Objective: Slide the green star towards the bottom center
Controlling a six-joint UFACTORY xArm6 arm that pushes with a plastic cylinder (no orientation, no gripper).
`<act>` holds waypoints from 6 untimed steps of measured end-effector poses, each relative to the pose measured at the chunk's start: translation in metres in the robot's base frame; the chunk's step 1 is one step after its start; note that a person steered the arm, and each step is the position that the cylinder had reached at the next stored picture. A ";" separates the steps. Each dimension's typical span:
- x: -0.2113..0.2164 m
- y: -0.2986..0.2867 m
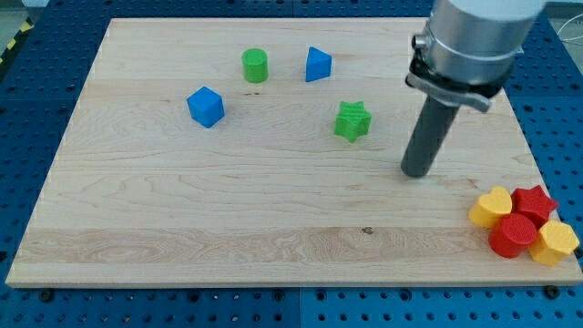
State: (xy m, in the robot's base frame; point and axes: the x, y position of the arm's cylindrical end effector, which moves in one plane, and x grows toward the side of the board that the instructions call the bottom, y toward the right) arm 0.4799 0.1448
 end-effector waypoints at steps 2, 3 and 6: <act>-0.096 -0.027; -0.094 -0.061; -0.002 -0.094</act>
State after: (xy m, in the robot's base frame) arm 0.4778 0.0504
